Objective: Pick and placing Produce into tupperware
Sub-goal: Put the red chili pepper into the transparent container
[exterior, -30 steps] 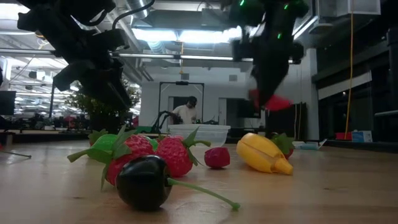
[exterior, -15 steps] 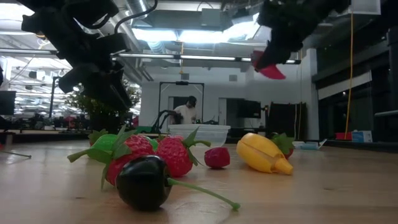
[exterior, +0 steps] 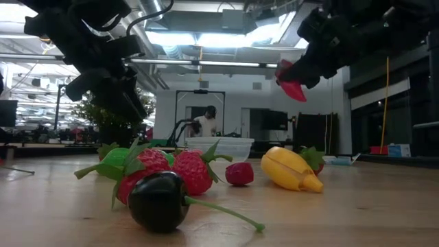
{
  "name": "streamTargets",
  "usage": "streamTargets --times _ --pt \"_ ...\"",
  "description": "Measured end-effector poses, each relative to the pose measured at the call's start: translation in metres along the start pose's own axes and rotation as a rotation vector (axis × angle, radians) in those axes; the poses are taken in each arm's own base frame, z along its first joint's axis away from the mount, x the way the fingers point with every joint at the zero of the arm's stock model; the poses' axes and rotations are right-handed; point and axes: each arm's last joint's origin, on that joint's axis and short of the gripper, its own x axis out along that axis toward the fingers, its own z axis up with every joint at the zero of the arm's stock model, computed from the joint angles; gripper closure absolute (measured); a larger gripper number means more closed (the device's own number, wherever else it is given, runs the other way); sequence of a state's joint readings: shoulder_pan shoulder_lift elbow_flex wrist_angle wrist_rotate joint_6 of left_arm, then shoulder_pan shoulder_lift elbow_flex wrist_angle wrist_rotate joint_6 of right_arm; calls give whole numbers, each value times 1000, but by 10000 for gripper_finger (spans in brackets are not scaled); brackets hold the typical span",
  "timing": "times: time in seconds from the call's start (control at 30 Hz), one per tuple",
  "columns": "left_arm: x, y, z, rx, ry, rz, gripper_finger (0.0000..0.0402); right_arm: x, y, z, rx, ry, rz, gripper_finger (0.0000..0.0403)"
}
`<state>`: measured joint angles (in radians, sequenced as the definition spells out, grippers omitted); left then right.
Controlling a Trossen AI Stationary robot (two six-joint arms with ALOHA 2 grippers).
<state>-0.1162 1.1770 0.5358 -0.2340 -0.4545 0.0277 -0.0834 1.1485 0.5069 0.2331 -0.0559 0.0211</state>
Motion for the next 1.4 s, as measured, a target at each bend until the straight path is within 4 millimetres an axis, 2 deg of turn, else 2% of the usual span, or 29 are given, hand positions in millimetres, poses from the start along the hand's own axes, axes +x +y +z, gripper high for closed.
streamTargets --times 0.2,0.4,0.53,0.6,0.97,1.07,1.2,1.4 --pt "0 0 0 -1 -2 0 225 0 -2 -3 14 -98 -10 324" --pt "0 0 0 -2 -2 0 225 -1 -10 -2 37 -109 -141 324" --pt "0 0 0 -2 -2 0 225 -1 -15 -3 67 -106 -313 324" --pt "0 0 0 -3 -2 0 225 -1 -16 -4 68 -103 -347 324" --pt "0 0 0 -2 -2 0 225 0 -15 -4 71 -110 -288 324" --pt "0 0 0 -1 -3 0 225 6 -18 -5 66 -88 -256 324" --pt "0 0 1 -5 -12 0 225 23 -28 3 68 -31 -208 324" --pt "0 0 1 -5 -12 0 225 52 -58 24 39 29 -192 324"
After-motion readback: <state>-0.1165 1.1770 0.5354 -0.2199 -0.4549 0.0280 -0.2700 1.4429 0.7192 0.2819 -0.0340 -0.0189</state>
